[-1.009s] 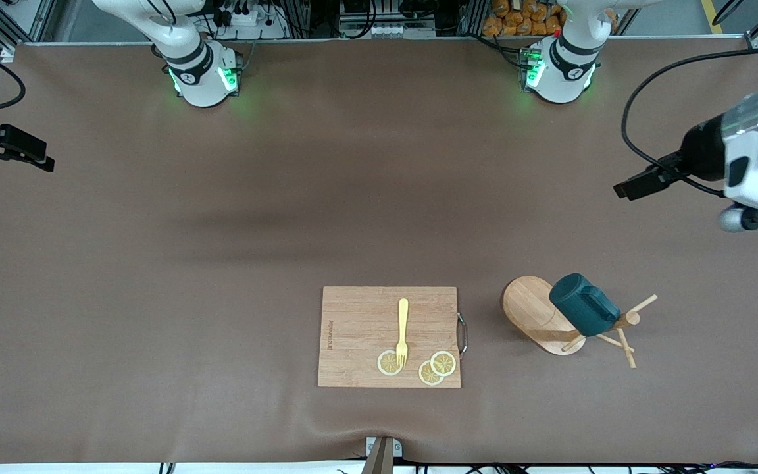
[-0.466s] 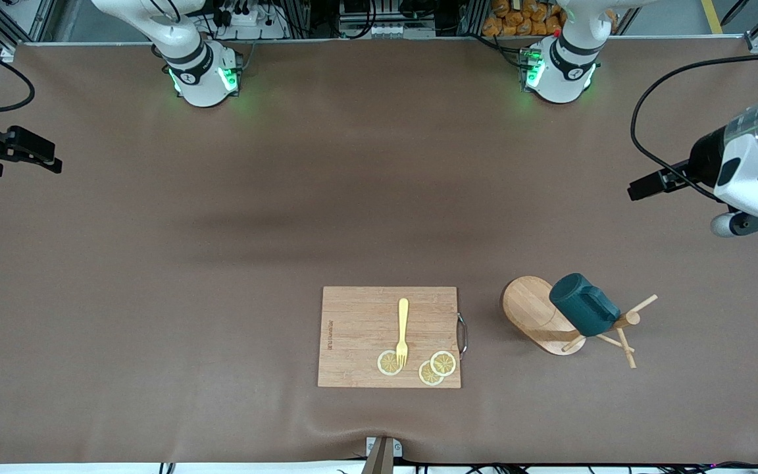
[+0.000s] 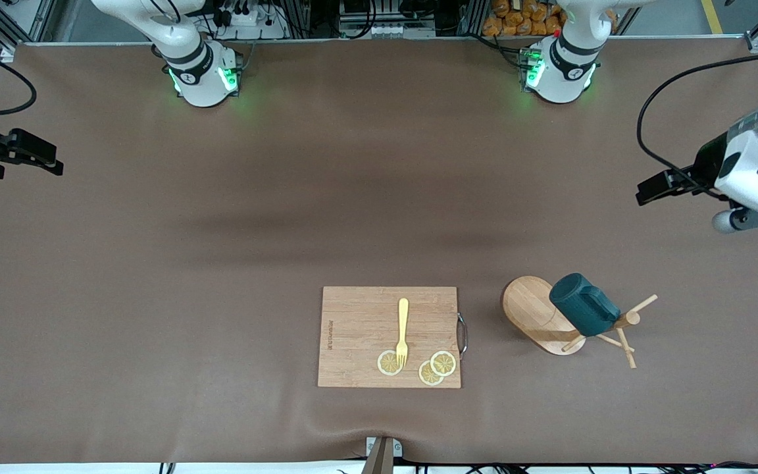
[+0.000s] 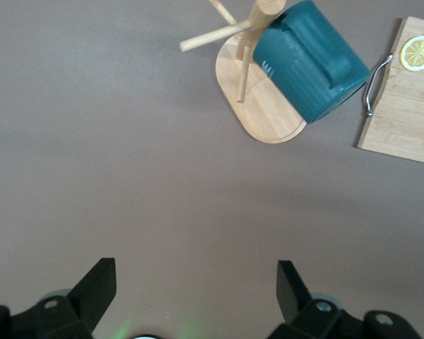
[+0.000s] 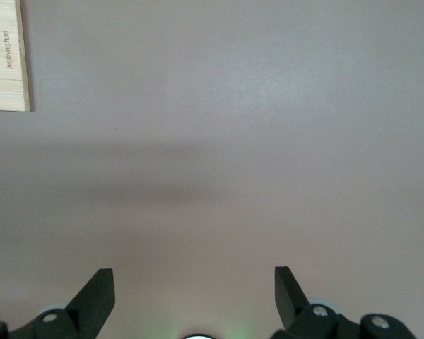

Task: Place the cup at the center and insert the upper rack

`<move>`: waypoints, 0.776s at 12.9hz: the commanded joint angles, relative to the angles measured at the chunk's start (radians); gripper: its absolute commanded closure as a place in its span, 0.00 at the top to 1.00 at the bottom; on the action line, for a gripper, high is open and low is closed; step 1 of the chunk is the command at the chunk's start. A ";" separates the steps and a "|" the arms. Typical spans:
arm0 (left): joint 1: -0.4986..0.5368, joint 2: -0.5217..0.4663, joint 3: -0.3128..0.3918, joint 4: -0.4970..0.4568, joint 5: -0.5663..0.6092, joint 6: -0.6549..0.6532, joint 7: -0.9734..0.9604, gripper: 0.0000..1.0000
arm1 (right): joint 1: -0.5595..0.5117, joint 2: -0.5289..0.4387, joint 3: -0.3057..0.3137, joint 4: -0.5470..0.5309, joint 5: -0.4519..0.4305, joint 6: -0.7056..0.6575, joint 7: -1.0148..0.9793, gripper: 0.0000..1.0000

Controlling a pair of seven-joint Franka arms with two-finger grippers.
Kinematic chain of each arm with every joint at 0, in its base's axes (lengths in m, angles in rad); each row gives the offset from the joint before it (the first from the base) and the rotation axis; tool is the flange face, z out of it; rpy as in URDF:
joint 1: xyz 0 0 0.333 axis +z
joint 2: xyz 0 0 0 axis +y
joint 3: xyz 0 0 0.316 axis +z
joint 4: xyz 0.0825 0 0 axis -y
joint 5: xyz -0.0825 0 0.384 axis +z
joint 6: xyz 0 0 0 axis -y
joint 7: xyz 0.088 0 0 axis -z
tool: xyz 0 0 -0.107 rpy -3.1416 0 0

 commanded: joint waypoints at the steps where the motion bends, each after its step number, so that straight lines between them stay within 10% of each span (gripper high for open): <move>1: 0.003 -0.090 0.027 -0.090 0.005 0.062 0.028 1.00 | 0.012 -0.005 -0.008 -0.004 -0.001 0.005 0.018 1.00; 10: 0.001 -0.113 0.033 -0.084 0.016 0.059 0.091 1.00 | 0.014 -0.013 -0.008 -0.007 0.031 -0.033 0.039 1.00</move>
